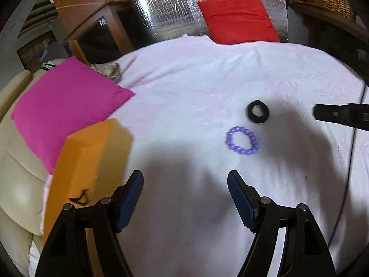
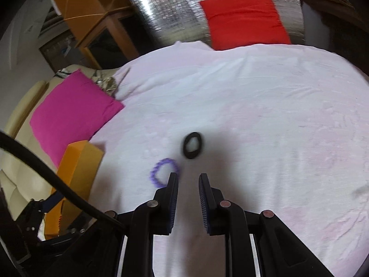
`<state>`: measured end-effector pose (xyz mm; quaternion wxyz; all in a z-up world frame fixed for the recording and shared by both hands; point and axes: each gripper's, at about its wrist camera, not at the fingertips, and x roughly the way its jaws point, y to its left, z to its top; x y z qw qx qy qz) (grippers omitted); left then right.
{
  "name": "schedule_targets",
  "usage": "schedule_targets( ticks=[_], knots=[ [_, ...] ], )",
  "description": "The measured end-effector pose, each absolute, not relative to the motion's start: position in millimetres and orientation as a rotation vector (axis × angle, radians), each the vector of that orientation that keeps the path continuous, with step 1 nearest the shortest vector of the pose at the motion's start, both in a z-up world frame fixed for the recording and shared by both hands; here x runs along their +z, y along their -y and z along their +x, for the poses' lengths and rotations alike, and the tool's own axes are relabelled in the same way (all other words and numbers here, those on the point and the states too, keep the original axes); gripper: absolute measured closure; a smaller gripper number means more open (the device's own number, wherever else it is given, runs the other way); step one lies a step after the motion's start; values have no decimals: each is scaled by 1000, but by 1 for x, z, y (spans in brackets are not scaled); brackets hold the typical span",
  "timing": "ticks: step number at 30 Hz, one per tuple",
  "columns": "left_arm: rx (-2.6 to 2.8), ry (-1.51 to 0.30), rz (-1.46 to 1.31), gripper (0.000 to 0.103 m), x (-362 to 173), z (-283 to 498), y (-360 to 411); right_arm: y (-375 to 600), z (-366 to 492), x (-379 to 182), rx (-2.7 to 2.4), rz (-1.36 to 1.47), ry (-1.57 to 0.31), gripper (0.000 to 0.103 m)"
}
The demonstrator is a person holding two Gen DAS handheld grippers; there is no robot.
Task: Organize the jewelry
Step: 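Move both grippers back to the purple bead bracelet and black rubber ring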
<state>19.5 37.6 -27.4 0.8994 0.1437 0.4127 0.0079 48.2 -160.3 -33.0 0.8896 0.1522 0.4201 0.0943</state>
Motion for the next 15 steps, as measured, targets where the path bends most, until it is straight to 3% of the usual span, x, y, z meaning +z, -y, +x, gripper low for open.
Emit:
schedule_targets(
  ticks=[15],
  knots=[
    [-34, -909, 253, 27, -74, 52, -1, 212, 67, -54, 123, 395, -927, 82]
  ],
)
